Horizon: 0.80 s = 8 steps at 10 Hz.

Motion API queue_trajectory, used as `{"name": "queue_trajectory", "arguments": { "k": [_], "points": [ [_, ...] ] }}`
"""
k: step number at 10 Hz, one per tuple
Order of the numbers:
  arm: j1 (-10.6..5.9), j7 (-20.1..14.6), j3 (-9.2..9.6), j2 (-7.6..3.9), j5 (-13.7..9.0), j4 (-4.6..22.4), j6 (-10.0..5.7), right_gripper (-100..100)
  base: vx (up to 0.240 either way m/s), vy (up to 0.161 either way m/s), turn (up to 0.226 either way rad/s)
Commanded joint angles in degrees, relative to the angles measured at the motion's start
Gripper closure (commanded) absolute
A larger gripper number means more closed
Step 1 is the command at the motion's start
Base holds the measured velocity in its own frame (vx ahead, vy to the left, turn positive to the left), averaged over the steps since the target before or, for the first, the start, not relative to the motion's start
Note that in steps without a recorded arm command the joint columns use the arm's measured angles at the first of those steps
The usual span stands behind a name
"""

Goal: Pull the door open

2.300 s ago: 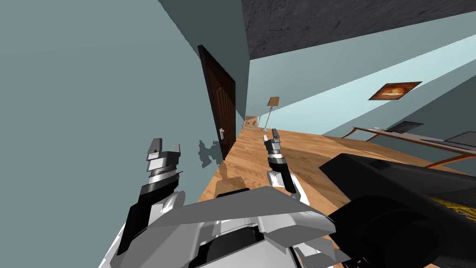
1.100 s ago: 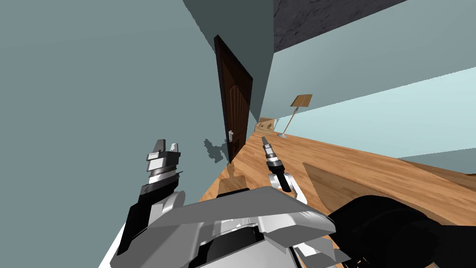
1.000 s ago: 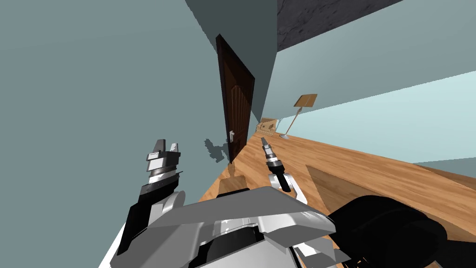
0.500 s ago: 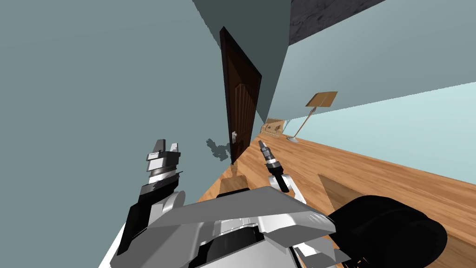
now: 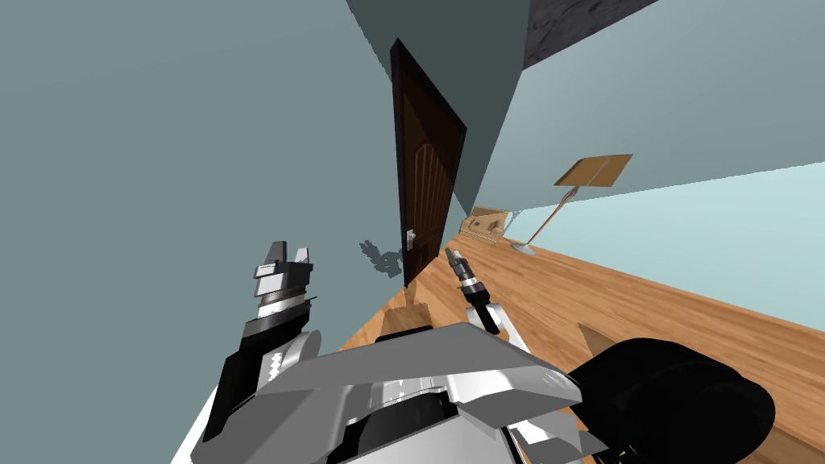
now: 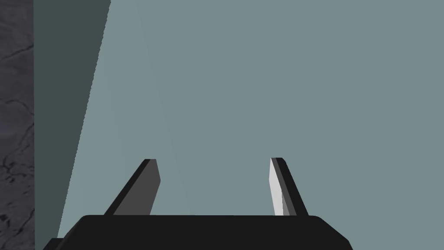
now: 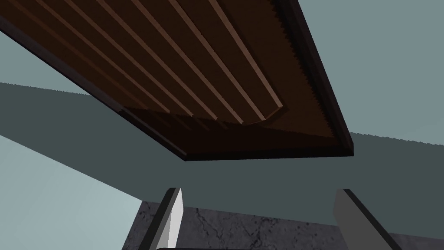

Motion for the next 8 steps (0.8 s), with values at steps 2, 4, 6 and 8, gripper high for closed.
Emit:
{"name": "queue_trajectory", "arguments": {
  "k": [2, 4, 6, 8],
  "points": [
    [0.11, 2.0, -0.49, 0.13, 2.6, 1.9, -0.98, -100, 0.078, -0.082, 0.172],
    [0.13, 3.5, -0.85, 0.31, 4.6, 3.3, -1.69, -100, 0.068, -0.065, 0.164],
    [0.15, 4.9, -1.21, 0.52, 6.6, 4.8, -2.41, -100, 0.066, -0.075, 0.186],
    [0.18, 6.4, -1.56, 0.82, 8.5, 6.2, -3.1, -100, 0.071, -0.077, 0.157]
  ]
}}
